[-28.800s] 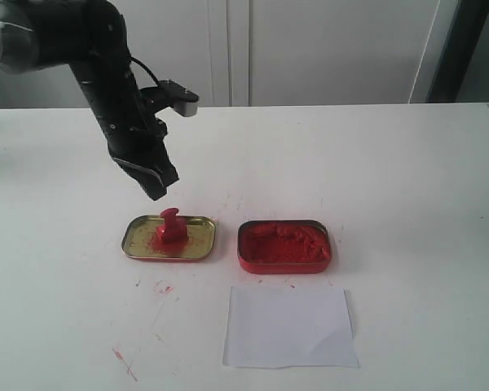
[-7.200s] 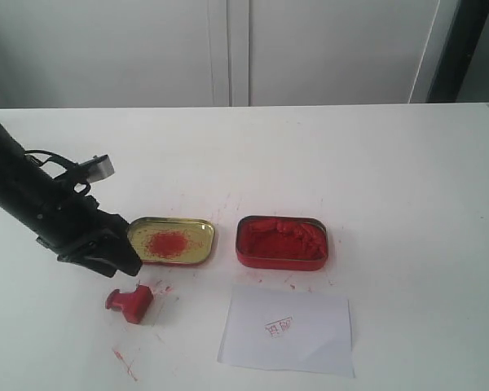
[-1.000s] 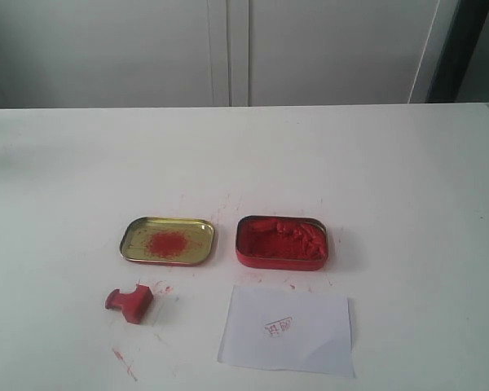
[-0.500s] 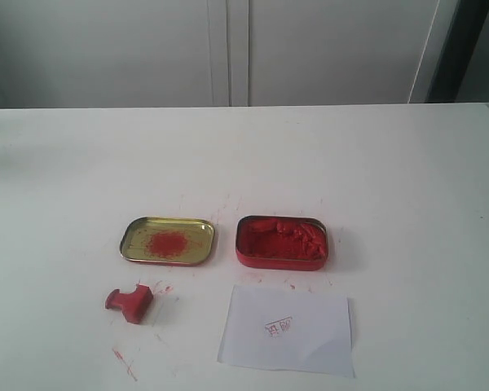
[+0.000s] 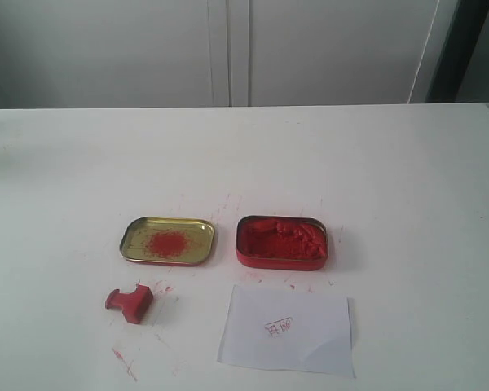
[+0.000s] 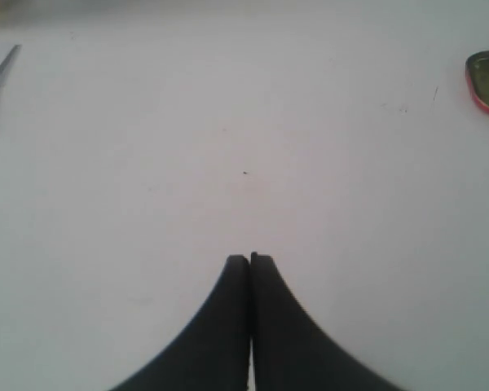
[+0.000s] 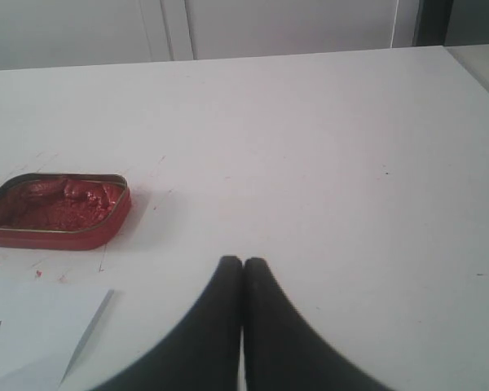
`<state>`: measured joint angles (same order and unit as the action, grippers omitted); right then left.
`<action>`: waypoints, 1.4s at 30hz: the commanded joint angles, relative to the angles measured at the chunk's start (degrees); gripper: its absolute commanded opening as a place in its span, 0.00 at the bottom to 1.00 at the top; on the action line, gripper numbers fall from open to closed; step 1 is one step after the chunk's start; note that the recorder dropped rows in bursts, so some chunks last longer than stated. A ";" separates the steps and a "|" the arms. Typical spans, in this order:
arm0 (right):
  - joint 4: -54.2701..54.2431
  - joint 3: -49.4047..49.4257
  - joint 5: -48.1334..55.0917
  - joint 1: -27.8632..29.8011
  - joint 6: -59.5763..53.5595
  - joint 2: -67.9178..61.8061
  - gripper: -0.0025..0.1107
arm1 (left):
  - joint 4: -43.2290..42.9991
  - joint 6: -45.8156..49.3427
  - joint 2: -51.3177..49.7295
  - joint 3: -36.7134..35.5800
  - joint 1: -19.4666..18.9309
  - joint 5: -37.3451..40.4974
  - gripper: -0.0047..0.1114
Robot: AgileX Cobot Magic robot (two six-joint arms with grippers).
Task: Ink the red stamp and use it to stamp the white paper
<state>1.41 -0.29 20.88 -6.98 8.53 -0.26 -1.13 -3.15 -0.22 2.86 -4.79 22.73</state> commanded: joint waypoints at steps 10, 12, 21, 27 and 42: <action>0.14 0.29 -0.82 0.20 0.28 0.26 0.02 | 1.13 -0.02 0.22 -2.86 -0.12 -2.97 0.04; 0.14 0.29 -0.82 0.20 0.28 0.26 0.02 | 1.13 -0.02 0.22 -2.86 -0.12 -2.97 0.04; 0.14 0.29 -0.82 0.20 0.28 0.26 0.02 | 0.82 -0.02 0.22 -2.86 -0.23 -2.96 0.04; 0.14 0.29 -0.82 0.20 0.28 0.26 0.02 | 0.82 -0.02 0.22 -2.86 -0.23 -2.96 0.04; 0.14 0.29 -0.82 0.20 0.28 0.26 0.02 | 0.82 1.91 0.22 -2.86 -0.23 -3.22 0.04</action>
<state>1.41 -0.29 20.88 -6.98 8.64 -0.26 -0.69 -2.14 -0.22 0.53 -4.79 19.14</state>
